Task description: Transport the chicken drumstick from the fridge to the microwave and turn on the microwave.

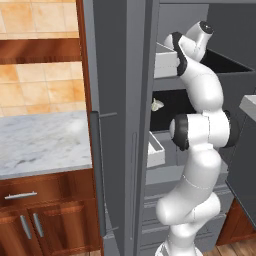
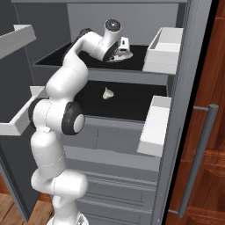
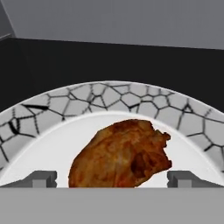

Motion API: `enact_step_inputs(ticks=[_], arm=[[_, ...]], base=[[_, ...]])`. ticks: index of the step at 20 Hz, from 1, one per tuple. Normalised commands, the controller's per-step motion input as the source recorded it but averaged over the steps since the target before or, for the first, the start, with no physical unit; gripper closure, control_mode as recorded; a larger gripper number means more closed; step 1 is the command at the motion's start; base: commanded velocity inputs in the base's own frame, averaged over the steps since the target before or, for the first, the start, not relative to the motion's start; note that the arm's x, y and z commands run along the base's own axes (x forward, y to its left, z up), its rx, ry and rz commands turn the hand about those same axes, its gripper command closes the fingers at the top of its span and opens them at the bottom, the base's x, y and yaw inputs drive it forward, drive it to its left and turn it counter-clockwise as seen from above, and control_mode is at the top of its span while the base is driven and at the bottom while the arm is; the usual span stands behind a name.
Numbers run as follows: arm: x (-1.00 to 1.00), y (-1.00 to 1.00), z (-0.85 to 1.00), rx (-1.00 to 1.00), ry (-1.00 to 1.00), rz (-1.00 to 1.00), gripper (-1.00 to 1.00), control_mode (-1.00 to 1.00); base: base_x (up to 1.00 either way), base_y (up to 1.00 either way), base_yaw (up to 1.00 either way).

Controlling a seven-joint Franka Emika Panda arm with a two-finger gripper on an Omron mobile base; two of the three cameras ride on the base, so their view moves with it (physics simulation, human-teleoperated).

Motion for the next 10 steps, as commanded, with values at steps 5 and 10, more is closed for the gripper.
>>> enact_step_inputs(ticks=[5,10], arm=[[0.03,0.03,-0.50,0.00,0.08,-0.01,1.00,-1.00],[0.00,0.00,-0.70,0.01,0.04,-0.03,1.00,-1.00]], base=[[0.00,0.00,0.00],[0.00,0.00,0.00]])
